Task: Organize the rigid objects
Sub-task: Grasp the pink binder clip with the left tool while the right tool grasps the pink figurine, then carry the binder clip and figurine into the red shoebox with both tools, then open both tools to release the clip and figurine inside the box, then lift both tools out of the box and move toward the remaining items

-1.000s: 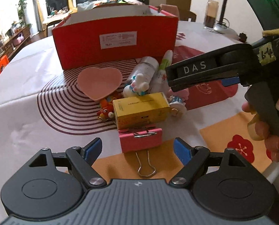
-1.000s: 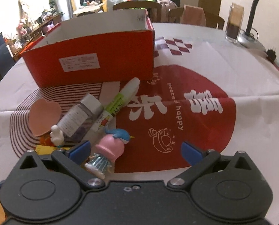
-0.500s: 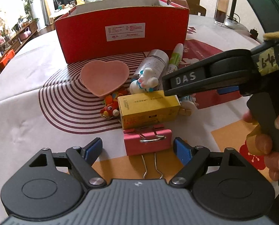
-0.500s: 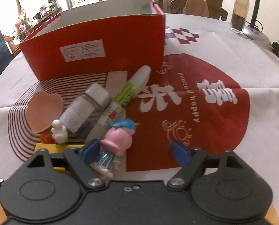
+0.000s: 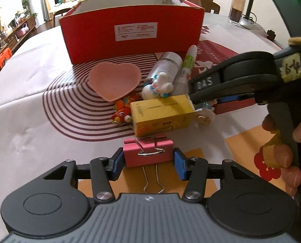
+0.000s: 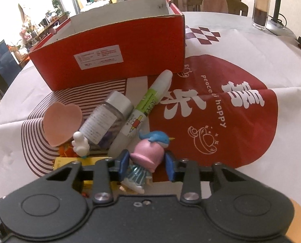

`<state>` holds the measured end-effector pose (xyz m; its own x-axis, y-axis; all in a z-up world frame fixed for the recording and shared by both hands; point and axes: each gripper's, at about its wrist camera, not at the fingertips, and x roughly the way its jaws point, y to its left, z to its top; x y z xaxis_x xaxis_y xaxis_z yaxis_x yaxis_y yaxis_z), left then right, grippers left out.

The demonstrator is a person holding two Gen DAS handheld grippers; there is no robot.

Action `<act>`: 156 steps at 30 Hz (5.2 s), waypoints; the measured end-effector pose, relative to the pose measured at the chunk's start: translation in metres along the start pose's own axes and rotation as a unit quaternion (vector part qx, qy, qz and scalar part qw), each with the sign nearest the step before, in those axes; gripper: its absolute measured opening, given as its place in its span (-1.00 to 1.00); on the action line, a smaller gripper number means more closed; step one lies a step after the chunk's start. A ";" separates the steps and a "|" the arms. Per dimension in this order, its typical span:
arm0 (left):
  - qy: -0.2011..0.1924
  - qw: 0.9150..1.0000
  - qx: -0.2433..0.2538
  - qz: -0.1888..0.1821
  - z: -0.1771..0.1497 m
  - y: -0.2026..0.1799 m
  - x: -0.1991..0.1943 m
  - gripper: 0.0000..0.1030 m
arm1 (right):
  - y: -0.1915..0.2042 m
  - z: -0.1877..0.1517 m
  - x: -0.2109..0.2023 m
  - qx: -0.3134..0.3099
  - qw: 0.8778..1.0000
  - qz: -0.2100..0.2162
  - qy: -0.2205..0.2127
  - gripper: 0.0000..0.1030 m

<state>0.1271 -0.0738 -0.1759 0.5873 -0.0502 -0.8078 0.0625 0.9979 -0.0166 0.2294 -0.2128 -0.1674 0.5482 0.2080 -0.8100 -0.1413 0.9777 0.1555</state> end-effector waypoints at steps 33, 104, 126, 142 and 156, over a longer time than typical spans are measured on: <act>-0.100 0.993 -0.056 -0.006 0.060 0.069 -0.095 -0.03 | 0.029 0.048 -0.114 -0.065 0.996 0.034 -0.054 -0.29; 0.074 0.996 -0.040 -0.003 0.273 0.063 0.144 -0.03 | 0.032 0.242 0.115 -0.269 0.961 0.021 0.058 -0.29; 0.075 0.995 -0.066 -0.015 0.269 0.067 0.135 0.10 | 0.027 0.246 0.097 -0.244 0.969 0.029 0.039 -0.04; 0.023 0.998 -0.053 -0.014 0.264 0.061 0.080 0.11 | 0.018 0.236 0.031 -0.208 0.977 0.045 -0.003 0.02; -0.026 0.998 -0.049 -0.021 0.234 0.075 0.017 0.11 | 0.027 0.197 -0.035 -0.181 0.980 0.061 -0.048 0.24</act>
<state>0.3303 -0.0089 -0.0528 0.6263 -0.0925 -0.7741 0.0107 0.9939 -0.1101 0.3692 -0.1882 -0.0238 0.5809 0.3420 -0.7386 -0.4850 0.8742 0.0233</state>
